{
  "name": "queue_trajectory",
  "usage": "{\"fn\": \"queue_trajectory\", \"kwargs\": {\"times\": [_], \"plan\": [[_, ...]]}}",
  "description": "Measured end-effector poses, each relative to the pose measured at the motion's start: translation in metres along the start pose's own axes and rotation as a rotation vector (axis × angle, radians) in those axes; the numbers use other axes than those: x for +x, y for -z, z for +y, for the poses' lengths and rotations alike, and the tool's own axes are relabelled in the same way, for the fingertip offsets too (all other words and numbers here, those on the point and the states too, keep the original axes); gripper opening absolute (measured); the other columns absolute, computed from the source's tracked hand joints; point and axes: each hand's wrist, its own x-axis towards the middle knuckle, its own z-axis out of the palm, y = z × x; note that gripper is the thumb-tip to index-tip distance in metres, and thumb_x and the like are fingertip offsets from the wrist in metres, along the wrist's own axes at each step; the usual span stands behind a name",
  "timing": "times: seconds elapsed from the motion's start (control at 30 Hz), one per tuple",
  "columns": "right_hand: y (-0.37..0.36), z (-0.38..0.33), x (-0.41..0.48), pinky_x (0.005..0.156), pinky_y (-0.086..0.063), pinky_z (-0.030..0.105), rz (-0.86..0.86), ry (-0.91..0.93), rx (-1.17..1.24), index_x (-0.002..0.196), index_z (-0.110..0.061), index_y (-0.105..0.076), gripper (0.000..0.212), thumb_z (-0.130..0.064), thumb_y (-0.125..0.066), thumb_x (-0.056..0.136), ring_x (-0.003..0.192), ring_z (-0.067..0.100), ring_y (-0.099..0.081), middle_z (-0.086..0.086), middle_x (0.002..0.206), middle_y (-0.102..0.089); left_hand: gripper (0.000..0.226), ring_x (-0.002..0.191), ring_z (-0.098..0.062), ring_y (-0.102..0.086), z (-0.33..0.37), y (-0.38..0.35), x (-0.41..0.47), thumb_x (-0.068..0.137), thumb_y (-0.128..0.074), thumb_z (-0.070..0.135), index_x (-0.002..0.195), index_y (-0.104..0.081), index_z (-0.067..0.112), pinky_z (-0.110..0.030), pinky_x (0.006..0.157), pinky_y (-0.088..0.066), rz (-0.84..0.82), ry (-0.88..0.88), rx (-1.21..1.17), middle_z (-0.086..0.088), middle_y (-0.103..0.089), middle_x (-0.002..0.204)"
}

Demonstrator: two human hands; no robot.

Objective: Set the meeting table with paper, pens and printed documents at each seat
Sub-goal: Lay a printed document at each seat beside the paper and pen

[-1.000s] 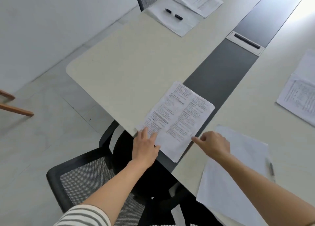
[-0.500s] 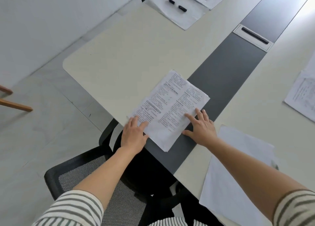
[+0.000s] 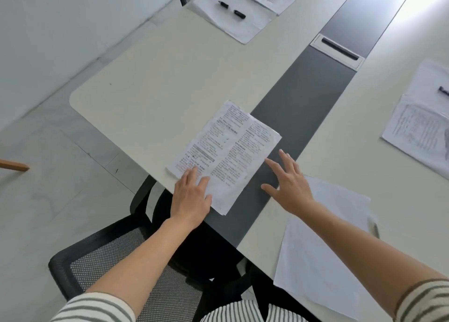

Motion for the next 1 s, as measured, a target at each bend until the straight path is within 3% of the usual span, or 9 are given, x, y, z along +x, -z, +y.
{"fn": "queue_trajectory", "kwargs": {"times": [0.13, 0.27, 0.37, 0.47, 0.57, 0.67, 0.73, 0.8, 1.0], "plan": [[0.000, 0.055, -0.058, 0.114, -0.034, 0.047, 0.090, -0.118, 0.031, 0.148, -0.029, -0.035, 0.064, -0.045, -0.060, 0.090, 0.149, 0.027, -0.016, 0.005, 0.162, -0.017, 0.040, 0.138, -0.026, -0.034, 0.043, -0.010, -0.028, 0.093, -0.054, 0.029, 0.131, -0.054, 0.017, -0.039, 0.113, -0.029, -0.007, -0.166, -0.111, -0.011, -0.039, 0.149], [-0.025, 0.101, -0.116, 0.118, -0.023, 0.043, -0.089, -0.281, -0.053, 0.152, -0.034, -0.022, 0.075, -0.058, -0.054, 0.089, 0.152, 0.026, -0.001, 0.005, 0.164, -0.005, 0.040, 0.138, -0.018, -0.032, 0.082, -0.031, -0.051, 0.096, -0.047, 0.032, 0.134, -0.050, 0.020, -0.032, 0.113, -0.027, -0.096, -0.271, -0.169, -0.005, -0.038, 0.148], [-0.044, 0.106, -0.135, 0.119, -0.021, 0.041, -0.190, -0.325, -0.061, 0.153, -0.036, -0.013, 0.082, -0.062, -0.053, 0.087, 0.152, 0.027, 0.005, 0.006, 0.165, 0.003, 0.039, 0.137, -0.022, -0.035, 0.108, -0.048, -0.064, 0.094, -0.048, 0.033, 0.131, -0.052, 0.019, -0.033, 0.109, -0.033, -0.168, -0.386, -0.068, -0.006, -0.040, 0.146], [-0.047, 0.093, -0.127, 0.116, -0.024, 0.042, -0.151, -0.353, -0.054, 0.153, -0.035, -0.013, 0.084, -0.064, -0.054, 0.085, 0.151, 0.029, 0.001, 0.008, 0.164, 0.001, 0.035, 0.115, -0.024, -0.061, 0.126, -0.063, -0.075, 0.071, -0.073, 0.038, 0.102, -0.068, 0.023, -0.032, 0.088, -0.053, -0.241, -0.499, 0.066, -0.007, -0.062, 0.121], [-0.042, 0.080, -0.106, 0.115, -0.027, 0.044, -0.122, -0.360, -0.051, 0.152, -0.034, -0.015, 0.085, -0.067, -0.053, 0.083, 0.150, 0.032, -0.004, 0.009, 0.163, -0.003, 0.045, 0.104, -0.021, -0.068, 0.135, -0.069, -0.084, 0.050, -0.085, 0.043, 0.090, -0.071, 0.027, -0.030, 0.081, -0.057, -0.289, -0.541, 0.195, -0.005, -0.070, 0.109], [-0.039, 0.069, -0.085, 0.112, -0.029, 0.046, -0.093, -0.350, -0.047, 0.151, -0.033, -0.019, 0.085, -0.068, -0.054, 0.082, 0.148, 0.033, -0.008, 0.010, 0.163, -0.005, 0.053, 0.126, -0.030, -0.054, 0.131, -0.072, -0.087, 0.067, -0.076, 0.038, 0.116, -0.065, 0.022, -0.037, 0.099, -0.047, -0.307, -0.500, 0.236, -0.015, -0.059, 0.132], [-0.039, 0.062, -0.072, 0.112, -0.027, 0.047, -0.080, -0.335, -0.049, 0.151, -0.031, -0.020, 0.085, -0.067, -0.054, 0.082, 0.149, 0.034, -0.005, 0.012, 0.163, -0.003, 0.056, 0.146, -0.034, -0.019, 0.124, -0.072, -0.084, 0.092, -0.053, 0.030, 0.144, -0.036, 0.017, -0.041, 0.117, -0.022, -0.310, -0.497, 0.266, -0.020, -0.022, 0.156], [-0.039, 0.055, -0.062, 0.113, -0.025, 0.047, -0.083, -0.318, -0.049, 0.151, -0.028, -0.020, 0.085, -0.066, -0.054, 0.083, 0.150, 0.035, -0.001, 0.013, 0.163, -0.001, 0.057, 0.149, -0.031, 0.001, 0.118, -0.066, -0.079, 0.099, -0.038, 0.028, 0.151, -0.016, 0.018, -0.039, 0.120, -0.009, -0.346, -0.448, 0.295, -0.017, 0.000, 0.161], [-0.039, 0.041, -0.043, 0.111, -0.027, 0.049, -0.083, -0.320, -0.025, 0.147, -0.026, -0.024, 0.082, -0.065, -0.056, 0.082, 0.149, 0.038, -0.005, 0.016, 0.162, -0.005, 0.058, 0.149, -0.031, 0.006, 0.097, -0.061, -0.069, 0.100, -0.035, 0.029, 0.152, -0.012, 0.017, -0.037, 0.121, -0.008, -0.315, -0.385, 0.366, -0.017, 0.004, 0.161]]}}
